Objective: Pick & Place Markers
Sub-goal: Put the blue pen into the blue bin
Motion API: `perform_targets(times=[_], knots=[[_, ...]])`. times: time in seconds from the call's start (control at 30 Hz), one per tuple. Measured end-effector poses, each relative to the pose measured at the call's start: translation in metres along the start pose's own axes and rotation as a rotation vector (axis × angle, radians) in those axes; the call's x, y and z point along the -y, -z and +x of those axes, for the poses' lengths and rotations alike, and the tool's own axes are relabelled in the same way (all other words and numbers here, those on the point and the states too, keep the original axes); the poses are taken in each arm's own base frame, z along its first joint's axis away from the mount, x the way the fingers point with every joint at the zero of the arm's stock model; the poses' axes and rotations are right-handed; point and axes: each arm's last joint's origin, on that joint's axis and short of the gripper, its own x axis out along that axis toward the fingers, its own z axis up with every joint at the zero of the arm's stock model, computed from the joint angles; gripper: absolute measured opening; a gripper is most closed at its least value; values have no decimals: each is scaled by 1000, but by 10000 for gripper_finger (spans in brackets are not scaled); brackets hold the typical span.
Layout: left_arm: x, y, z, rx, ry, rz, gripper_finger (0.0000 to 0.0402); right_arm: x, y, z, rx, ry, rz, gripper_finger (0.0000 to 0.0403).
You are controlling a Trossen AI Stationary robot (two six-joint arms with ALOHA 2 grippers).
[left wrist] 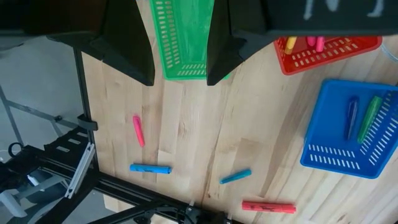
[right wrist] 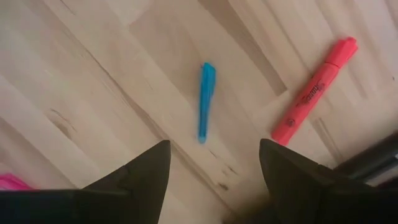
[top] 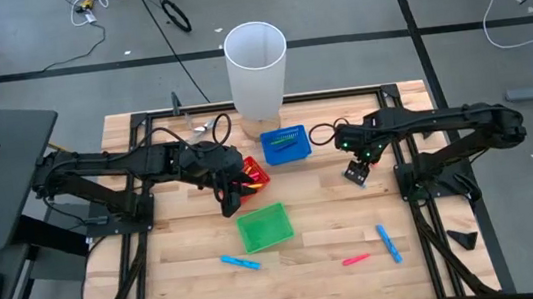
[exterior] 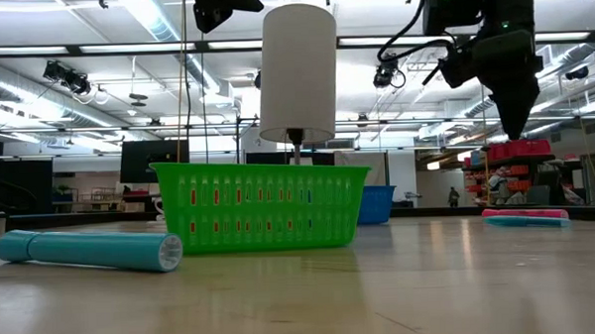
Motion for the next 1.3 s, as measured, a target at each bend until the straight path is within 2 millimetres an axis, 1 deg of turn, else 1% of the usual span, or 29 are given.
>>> perform_targets(times=[0.07, 0.23, 0.43, 0.8, 0.93, 1.1, 1.3], knots=[[0, 0, 0, 0, 0, 0, 151, -1, -1, 5, 19, -12, -6, 249], [0, 0, 0, 1, 0, 0, 151, 0, 1, 28, 24, -40, 7, 249], [0, 0, 0, 1, 0, 1, 151, 4, 7, 55, 23, -43, 12, 249], [0, 0, 0, 1, 0, 2, 151, 11, 20, 96, 49, -82, 13, 249], [0, 0, 0, 1, 0, 3, 151, 12, 23, 110, 20, -67, 11, 249], [0, 0, 0, 0, 0, 3, 151, 12, 21, 121, -20, -26, -15, 249], [-1, -1, 0, 2, -5, 1, 151, 16, 18, 122, -31, -36, -17, 249]])
